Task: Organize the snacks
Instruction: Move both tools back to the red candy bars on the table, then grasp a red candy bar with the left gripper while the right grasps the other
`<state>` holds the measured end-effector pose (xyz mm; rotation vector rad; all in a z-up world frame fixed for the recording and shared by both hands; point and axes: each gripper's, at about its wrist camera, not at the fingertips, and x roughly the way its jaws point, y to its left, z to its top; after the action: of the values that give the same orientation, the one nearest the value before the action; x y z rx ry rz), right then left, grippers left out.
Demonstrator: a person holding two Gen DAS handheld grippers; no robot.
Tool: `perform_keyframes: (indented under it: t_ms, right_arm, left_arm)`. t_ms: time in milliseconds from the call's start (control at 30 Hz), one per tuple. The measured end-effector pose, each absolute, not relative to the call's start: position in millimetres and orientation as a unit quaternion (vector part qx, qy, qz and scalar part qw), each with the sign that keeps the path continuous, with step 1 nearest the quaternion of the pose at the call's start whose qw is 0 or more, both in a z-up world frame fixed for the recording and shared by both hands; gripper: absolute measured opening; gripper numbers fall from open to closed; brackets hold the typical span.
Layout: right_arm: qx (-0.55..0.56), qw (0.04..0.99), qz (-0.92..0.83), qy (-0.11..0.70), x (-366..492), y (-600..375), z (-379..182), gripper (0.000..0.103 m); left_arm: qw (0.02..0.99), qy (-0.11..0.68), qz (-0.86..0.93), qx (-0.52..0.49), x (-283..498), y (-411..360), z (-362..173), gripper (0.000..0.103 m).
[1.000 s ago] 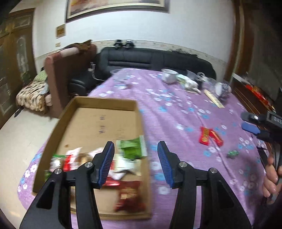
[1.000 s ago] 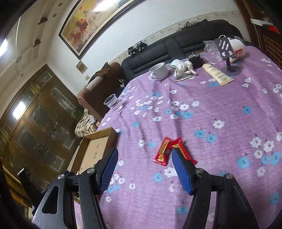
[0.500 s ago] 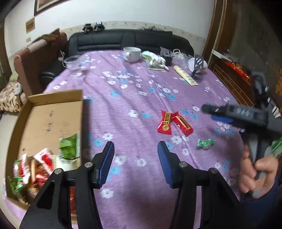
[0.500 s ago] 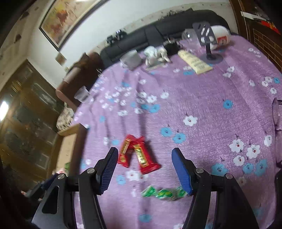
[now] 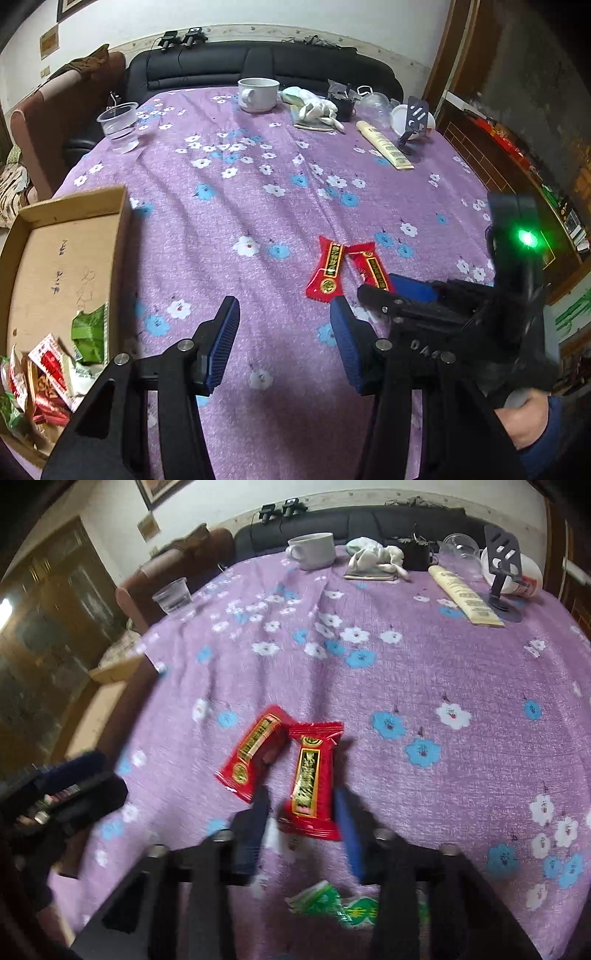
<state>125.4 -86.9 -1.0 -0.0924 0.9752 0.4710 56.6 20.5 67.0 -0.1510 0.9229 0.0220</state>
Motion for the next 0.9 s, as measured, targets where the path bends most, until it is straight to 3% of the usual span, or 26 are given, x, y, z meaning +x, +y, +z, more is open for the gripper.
perform_keyframes:
  t_ms: [100,467,700,900]
  right_arm:
    - [-0.018,0.86,0.221,0.459,125,-98,5,0.022]
    - [0.065,0.875,0.202,0.435,126,-137,26,0.022]
    - [0.063,0.878,0.206,0.427,119,-136,30,0.021]
    - [0.054,0.875,0.221,0.426,114,-128,30,0.021]
  left_arm:
    - [0.892,0.447,0.004,-0.062,67,10,67,0.049]
    - [0.879,0.476,0.01,-0.008,111,-26,32,0.049]
    - [0.882,0.471,0.02,0.005,124,-27,12,0.025]
    - [0.883,0.468,0.015,-0.032,103,-10,18,0.022]
